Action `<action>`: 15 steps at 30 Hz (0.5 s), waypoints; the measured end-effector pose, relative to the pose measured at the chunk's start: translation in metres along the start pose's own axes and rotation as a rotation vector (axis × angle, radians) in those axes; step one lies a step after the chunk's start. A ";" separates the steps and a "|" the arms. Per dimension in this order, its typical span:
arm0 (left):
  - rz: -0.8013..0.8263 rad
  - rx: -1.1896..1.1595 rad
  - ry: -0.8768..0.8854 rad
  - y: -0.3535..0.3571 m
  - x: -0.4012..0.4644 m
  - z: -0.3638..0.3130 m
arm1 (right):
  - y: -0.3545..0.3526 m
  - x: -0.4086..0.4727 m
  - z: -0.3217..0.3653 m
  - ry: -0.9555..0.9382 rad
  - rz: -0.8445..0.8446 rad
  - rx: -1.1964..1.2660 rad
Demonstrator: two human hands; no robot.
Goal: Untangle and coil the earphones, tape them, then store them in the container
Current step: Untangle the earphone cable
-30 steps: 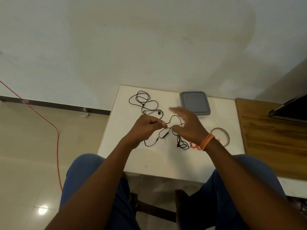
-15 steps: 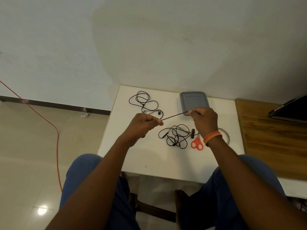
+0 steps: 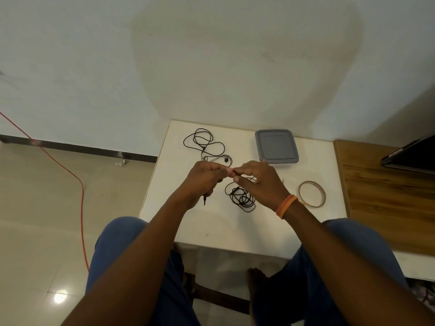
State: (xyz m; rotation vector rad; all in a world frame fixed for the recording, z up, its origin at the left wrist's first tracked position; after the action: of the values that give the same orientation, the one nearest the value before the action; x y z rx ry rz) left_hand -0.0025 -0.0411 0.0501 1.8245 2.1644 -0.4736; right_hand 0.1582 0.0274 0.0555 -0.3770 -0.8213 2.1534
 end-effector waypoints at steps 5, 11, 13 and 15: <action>0.076 -0.015 -0.018 -0.002 -0.001 -0.002 | -0.010 0.001 0.001 0.041 0.043 0.227; 0.093 0.023 -0.027 -0.004 -0.005 -0.004 | -0.030 0.001 -0.006 0.219 0.039 0.430; 0.090 0.054 -0.027 -0.003 -0.007 -0.003 | -0.030 0.000 -0.008 0.160 0.058 0.295; 0.094 0.097 -0.037 -0.002 -0.010 -0.001 | -0.028 0.000 -0.008 0.100 0.064 0.166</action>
State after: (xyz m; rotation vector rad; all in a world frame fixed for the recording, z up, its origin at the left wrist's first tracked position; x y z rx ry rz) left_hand -0.0024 -0.0495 0.0553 1.9424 2.0548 -0.5960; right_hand 0.1780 0.0444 0.0676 -0.4265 -0.5769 2.2243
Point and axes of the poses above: each hand's wrist, its own x-axis towards the middle knuckle, its own y-axis out of the palm, z = x × y, the point moved 2 cm from there along x, towards the middle knuckle, and after that the axes turned 4 degrees about x, right-handed, at the moved point
